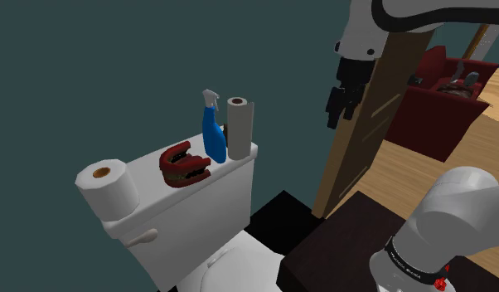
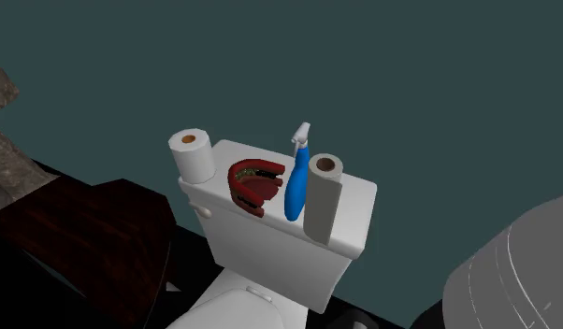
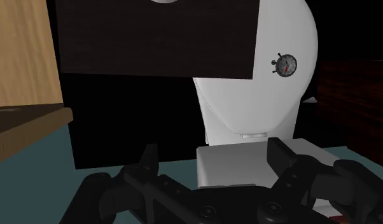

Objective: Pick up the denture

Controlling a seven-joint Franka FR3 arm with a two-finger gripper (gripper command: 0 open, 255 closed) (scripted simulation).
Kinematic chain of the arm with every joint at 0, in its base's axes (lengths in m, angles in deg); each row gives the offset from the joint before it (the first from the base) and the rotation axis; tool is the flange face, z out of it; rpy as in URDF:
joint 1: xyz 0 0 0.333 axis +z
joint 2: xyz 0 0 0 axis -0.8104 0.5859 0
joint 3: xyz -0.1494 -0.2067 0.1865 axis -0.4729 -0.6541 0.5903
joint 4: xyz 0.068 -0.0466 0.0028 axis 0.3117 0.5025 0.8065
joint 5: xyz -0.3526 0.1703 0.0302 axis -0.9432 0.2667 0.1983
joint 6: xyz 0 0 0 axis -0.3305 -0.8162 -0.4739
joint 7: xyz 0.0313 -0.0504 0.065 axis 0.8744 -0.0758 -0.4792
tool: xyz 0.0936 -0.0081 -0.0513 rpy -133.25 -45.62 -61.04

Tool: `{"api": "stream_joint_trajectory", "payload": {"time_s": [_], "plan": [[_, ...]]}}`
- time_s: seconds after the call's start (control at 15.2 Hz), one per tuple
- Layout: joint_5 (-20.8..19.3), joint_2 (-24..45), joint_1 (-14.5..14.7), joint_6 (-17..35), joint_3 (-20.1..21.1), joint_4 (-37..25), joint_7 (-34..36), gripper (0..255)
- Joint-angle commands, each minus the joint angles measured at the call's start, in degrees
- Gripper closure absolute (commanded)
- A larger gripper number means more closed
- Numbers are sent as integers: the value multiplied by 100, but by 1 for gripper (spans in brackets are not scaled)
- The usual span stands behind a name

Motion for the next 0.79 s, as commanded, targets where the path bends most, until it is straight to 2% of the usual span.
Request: {"api": "stream_joint_trajectory", "payload": {"time_s": [0.0,0.4,0.73], "plan": [[0,0,0,0,0,0,0,0],[379,881,168,615,630,-357,605,0],[528,1735,252,1071,1131,-844,1111,0]]}}
